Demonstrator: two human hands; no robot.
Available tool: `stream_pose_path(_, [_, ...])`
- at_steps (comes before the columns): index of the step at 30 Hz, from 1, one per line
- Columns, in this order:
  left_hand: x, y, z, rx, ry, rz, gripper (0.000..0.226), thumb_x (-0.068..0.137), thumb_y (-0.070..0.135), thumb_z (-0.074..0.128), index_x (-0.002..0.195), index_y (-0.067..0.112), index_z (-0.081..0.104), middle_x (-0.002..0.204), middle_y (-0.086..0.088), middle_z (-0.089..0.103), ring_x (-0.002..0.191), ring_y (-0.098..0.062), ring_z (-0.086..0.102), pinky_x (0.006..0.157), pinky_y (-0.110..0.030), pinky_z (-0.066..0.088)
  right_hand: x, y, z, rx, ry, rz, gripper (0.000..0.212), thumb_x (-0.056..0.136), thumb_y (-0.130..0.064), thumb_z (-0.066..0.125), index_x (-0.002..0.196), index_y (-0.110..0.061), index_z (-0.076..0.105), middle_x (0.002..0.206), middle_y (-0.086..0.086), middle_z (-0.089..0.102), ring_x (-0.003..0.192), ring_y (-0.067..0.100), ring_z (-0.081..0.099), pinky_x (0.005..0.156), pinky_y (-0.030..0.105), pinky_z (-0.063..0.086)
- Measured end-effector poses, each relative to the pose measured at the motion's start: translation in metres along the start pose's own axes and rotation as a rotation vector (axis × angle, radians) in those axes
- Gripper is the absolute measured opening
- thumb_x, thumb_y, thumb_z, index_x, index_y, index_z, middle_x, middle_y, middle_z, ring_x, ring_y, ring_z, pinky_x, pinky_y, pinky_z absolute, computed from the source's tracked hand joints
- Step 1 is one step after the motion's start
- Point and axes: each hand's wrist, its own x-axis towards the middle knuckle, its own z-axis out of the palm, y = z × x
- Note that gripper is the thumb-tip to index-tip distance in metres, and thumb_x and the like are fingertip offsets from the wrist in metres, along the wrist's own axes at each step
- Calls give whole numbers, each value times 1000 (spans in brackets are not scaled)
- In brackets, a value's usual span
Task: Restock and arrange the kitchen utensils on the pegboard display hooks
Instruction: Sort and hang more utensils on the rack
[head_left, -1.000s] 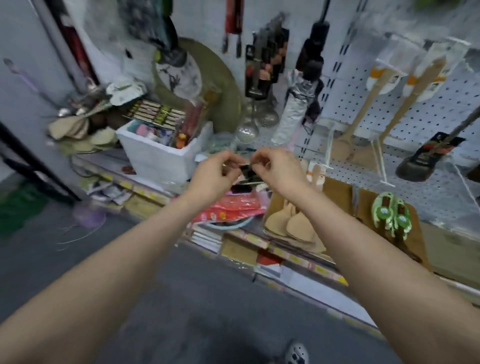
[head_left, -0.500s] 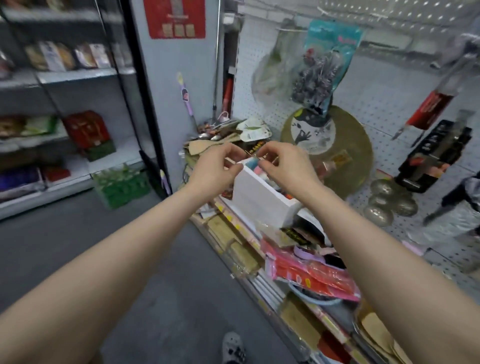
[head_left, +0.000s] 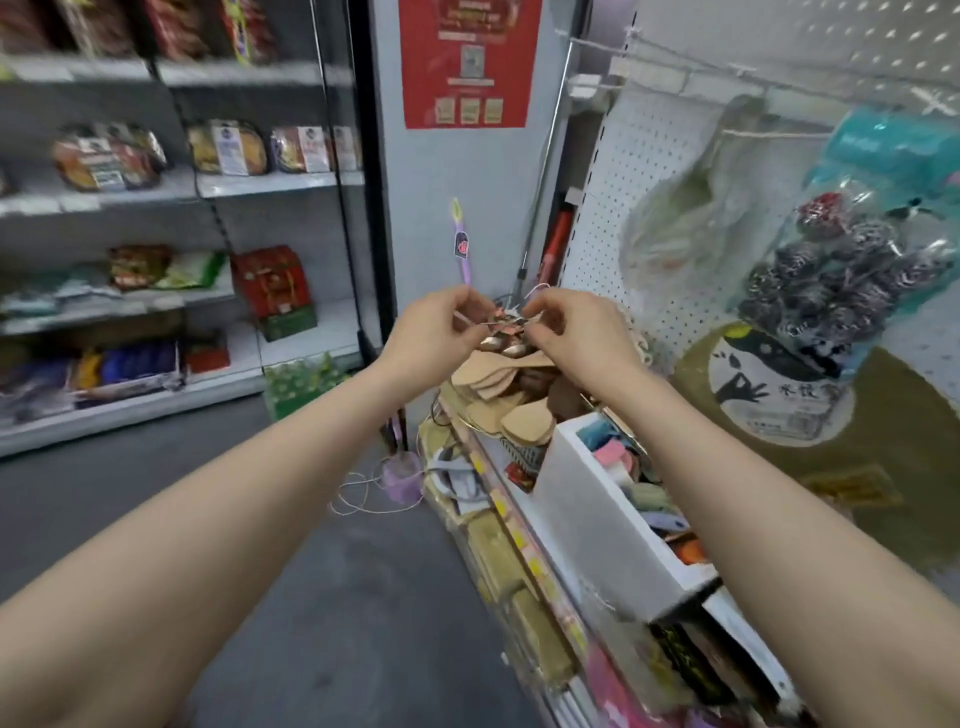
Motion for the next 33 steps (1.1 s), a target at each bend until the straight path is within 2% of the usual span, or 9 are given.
stream_pose_path(3, [33,-15,-1,22,-4,-14,15,90,21,63,104,26,64,90,18,59,82,-6,61,76,-26,50,33,7,15,20,-23,-21,14,85,-23,67,97,-28,72,79,-9,65,85,17,63,76,28,48])
stream_pose_path(9, [100,-56,4,-4,-35,-5,14,90,19,63,102,27,61,96,12,61,77,2,57,62,-6,38,96,24,51,10,-21,19,11,86,-24,67,93,-31,72,74,-13,62,78,12,61,77,28,49])
stream_pose_path(13, [149,-92,4,-12,-84,15,19,91,19,62,110,23,62,100,8,62,86,-8,60,62,-7,36,141,28,75,-12,2,81,12,84,-23,68,93,-30,73,76,-12,66,81,15,63,80,31,50])
stream_pose_path(18, [220,-137,-8,-36,-187,69,23,93,20,58,116,21,60,105,5,62,88,-9,61,64,-8,39,197,23,106,-25,61,209,14,85,-22,68,95,-32,72,77,-13,64,79,13,62,73,29,48])
stream_pose_path(21, [251,-160,-9,-38,-242,103,24,92,21,58,117,20,60,105,4,62,89,-11,62,67,-13,42,217,25,120,-27,81,293,15,86,-23,68,98,-31,71,74,-18,59,83,17,63,75,35,53])
stream_pose_path(25, [290,-193,5,-45,-334,109,25,92,19,60,117,17,60,104,3,64,90,-13,61,76,-23,44,239,34,142,-48,111,402,15,87,-22,65,97,-32,70,74,-12,62,77,15,63,70,27,45])
stream_pose_path(30, [325,-226,37,-73,-412,81,22,90,18,62,112,18,62,103,1,64,88,-13,59,76,-23,42,254,55,160,-110,81,494,16,86,-17,62,97,-26,71,83,-6,67,84,16,62,71,28,44])
stream_pose_path(33, [343,-241,53,-70,-451,76,22,90,21,63,112,19,62,104,4,65,92,-14,60,82,-30,49,260,72,169,-119,64,553,15,87,-19,62,97,-26,69,85,-6,67,85,17,62,71,28,42])
